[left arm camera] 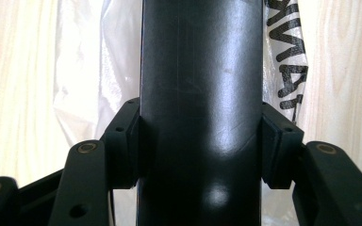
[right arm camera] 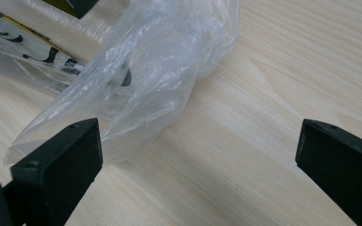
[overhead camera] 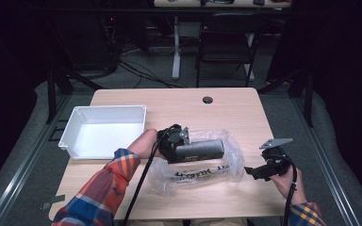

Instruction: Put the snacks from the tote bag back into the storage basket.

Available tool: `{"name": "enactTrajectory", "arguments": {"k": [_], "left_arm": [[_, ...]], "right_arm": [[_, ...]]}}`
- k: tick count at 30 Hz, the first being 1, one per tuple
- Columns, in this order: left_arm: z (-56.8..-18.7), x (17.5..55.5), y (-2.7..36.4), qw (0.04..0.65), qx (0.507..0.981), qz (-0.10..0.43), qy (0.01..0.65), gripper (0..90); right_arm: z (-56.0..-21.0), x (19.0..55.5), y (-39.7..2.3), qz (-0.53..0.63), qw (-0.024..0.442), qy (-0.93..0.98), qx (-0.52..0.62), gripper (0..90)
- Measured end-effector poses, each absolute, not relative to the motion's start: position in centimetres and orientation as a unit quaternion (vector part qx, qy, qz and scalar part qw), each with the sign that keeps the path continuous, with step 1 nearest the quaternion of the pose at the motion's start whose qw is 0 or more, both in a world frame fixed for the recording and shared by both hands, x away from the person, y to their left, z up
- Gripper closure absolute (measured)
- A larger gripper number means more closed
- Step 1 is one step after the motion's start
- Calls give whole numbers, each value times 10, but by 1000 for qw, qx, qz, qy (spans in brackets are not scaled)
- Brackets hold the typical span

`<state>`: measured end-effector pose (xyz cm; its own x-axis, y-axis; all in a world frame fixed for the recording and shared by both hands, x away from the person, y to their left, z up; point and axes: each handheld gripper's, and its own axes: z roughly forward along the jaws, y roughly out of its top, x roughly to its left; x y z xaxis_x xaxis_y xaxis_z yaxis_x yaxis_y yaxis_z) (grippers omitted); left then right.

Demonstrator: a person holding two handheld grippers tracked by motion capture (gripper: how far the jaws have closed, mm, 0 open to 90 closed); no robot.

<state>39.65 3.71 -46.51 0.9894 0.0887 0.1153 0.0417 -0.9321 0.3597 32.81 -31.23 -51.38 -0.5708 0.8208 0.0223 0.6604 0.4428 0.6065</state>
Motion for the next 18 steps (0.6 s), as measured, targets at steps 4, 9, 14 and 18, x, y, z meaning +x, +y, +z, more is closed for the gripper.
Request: {"name": "enactTrajectory", "arguments": {"k": [4, 9, 14, 18], "left_arm": [[-458, 398, 42, 182, 980, 69, 34, 434], [-453, 400, 47, 182, 980, 69, 42, 434], [-448, 402, 55, 186, 979, 74, 48, 434], [-444, 403, 63, 186, 978, 76, 52, 434]], "right_arm": [[-514, 328, -312, 288, 137, 838, 442, 6], [-515, 328, -312, 287, 135, 839, 442, 6], [-515, 328, -313, 285, 134, 840, 442, 6], [-515, 328, -313, 286, 135, 838, 444, 5]]}}
